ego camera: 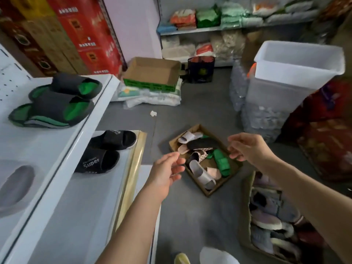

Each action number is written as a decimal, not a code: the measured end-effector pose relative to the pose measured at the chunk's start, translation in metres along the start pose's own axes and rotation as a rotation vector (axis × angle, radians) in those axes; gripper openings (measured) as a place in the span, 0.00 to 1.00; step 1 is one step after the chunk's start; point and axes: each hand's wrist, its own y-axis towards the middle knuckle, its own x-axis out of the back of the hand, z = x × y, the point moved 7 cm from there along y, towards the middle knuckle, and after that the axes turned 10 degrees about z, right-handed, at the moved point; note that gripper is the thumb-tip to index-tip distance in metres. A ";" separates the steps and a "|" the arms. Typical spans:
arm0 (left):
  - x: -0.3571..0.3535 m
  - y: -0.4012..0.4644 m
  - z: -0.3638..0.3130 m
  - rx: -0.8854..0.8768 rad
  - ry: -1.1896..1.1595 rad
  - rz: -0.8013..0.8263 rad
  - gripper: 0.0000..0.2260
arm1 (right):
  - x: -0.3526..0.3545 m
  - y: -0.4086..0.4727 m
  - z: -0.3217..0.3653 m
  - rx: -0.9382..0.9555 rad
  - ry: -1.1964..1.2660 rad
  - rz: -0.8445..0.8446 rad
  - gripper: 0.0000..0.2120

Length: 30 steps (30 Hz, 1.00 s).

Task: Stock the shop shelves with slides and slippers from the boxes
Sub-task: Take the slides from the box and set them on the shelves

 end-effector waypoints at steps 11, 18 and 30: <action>-0.050 0.201 -0.013 0.151 0.004 -0.032 0.07 | 0.073 0.181 -0.066 -0.171 0.033 0.012 0.08; -0.103 0.347 0.007 0.318 -0.066 -0.075 0.06 | 0.120 0.309 -0.150 -0.379 0.052 0.049 0.09; -0.050 0.530 0.079 0.447 0.040 -0.129 0.06 | 0.058 0.445 -0.309 -0.608 0.078 0.117 0.10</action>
